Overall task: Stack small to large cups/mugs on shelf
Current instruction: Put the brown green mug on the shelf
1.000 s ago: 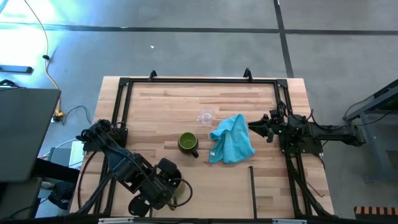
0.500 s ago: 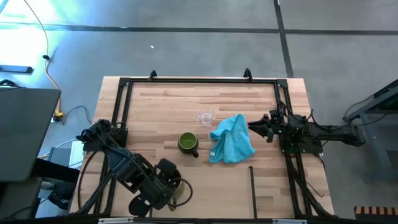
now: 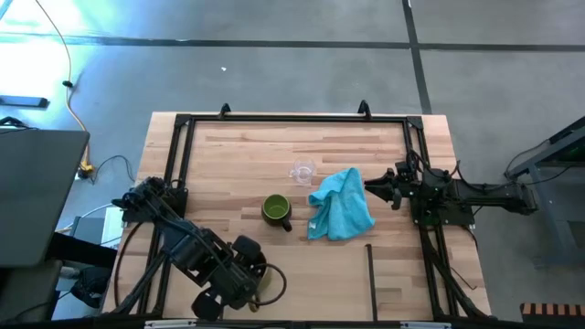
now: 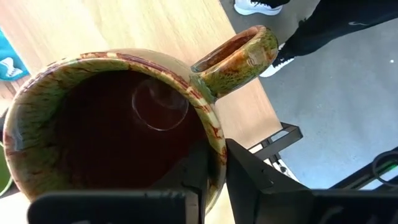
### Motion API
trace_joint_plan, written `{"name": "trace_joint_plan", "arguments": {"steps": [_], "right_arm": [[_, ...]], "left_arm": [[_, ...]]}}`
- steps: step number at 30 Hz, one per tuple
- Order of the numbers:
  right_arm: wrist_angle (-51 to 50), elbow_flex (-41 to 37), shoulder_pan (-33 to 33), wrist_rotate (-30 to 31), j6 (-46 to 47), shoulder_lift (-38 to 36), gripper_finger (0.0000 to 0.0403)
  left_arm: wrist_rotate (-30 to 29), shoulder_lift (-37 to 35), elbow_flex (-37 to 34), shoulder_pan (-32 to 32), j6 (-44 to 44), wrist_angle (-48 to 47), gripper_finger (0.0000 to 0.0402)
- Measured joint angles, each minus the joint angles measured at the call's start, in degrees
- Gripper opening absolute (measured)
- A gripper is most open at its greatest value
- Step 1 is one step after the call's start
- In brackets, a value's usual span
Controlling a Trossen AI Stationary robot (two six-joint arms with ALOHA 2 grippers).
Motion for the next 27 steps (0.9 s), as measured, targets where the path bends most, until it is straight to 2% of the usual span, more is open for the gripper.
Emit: {"name": "trace_joint_plan", "arguments": {"steps": [27], "right_arm": [[0.0, 0.0, 0.0, 0.0, -0.1, 0.0, 0.014]], "left_arm": [[1.9, 0.1, -0.1, 0.0, -0.2, -0.2, 0.0042]]}}
